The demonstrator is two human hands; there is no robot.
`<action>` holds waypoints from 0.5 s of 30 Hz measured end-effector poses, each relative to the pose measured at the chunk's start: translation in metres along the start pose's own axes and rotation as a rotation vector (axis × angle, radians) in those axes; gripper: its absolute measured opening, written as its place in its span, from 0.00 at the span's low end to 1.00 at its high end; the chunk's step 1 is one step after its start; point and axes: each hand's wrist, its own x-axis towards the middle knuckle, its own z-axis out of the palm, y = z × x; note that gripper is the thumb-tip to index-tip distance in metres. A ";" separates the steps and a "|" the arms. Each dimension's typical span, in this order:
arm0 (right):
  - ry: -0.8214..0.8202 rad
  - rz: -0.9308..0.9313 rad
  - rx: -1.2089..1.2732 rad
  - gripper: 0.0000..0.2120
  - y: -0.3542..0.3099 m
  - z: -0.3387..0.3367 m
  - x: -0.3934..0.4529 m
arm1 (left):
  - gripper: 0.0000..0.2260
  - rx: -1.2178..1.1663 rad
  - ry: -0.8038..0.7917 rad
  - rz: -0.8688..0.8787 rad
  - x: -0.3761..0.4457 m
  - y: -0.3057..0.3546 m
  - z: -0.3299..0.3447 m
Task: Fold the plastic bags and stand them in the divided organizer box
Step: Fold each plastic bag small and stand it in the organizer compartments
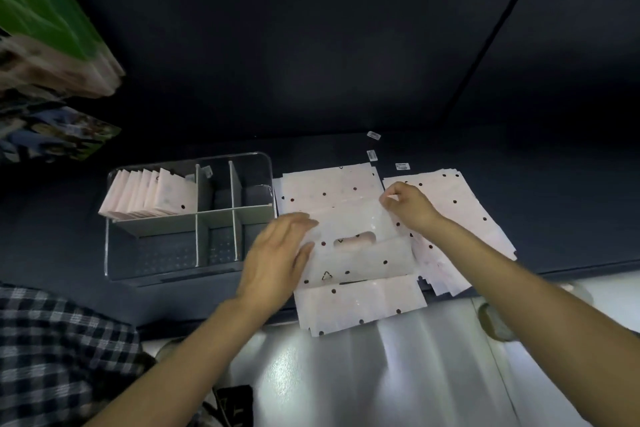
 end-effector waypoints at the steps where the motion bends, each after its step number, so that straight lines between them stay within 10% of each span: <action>1: 0.033 0.025 -0.009 0.07 0.004 0.005 0.007 | 0.14 0.011 -0.036 0.051 -0.003 0.000 0.007; 9: 0.131 0.155 -0.060 0.07 0.031 0.026 0.039 | 0.29 0.279 -0.558 0.150 -0.043 -0.007 0.062; 15: 0.314 0.001 -0.385 0.12 0.027 0.037 0.018 | 0.31 0.406 -0.657 0.154 -0.056 -0.012 0.072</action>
